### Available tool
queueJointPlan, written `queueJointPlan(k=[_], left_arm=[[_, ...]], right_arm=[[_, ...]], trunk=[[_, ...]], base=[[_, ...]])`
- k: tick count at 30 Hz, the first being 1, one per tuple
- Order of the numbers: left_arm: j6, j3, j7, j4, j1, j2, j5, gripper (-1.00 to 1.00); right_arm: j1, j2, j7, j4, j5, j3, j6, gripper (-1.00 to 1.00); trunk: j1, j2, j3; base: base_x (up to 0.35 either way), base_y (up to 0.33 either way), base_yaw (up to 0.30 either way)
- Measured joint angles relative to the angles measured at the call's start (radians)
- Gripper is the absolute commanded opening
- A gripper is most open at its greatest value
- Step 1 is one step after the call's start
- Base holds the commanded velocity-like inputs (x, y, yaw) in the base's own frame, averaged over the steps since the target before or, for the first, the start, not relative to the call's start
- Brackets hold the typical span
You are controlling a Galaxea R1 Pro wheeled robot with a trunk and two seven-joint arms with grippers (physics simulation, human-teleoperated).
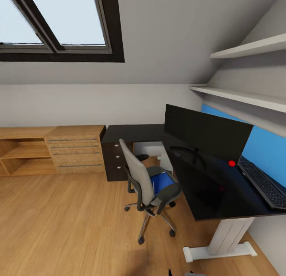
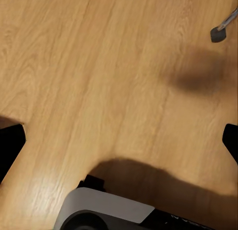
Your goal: In the bedroom, organize the workspace by keeping the computer under the desk, ensuring the monitor is on the desk, placing the keyboard on the desk next to the monitor, placing the mouse on the desk next to the keyboard, moving the folder from the swivel chair onto the desk next to the mouse, stacking the notebook on top of the folder with the pen on top of the notebook, and positioning the swivel chair next to the desk.
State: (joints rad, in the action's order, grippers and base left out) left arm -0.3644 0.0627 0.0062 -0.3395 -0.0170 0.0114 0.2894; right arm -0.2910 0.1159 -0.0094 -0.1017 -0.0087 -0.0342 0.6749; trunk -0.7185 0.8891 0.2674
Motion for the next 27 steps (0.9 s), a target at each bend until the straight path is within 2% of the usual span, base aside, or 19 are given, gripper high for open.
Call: queueJointPlan(k=[17, 27], left_arm=[[0.0, 0.0, 0.0, 0.0, 0.0, 0.0, 0.001, 1.0], [0.0, 0.0, 0.0, 0.0, 0.0, 0.002, -0.001, 1.0]], right_arm=[[0.0, -0.001, 0.0, 0.0, 0.0, 0.0, 0.0, 1.0], [0.0, -0.001, 0.004, 0.0, 0.001, 0.0, 0.0, 1.0]], trunk=[[0.0, 0.0, 0.0], [0.0, 0.0, 0.0]], base=[[-0.016, 0.0, 0.266], [0.0, 0.048, 0.035]])
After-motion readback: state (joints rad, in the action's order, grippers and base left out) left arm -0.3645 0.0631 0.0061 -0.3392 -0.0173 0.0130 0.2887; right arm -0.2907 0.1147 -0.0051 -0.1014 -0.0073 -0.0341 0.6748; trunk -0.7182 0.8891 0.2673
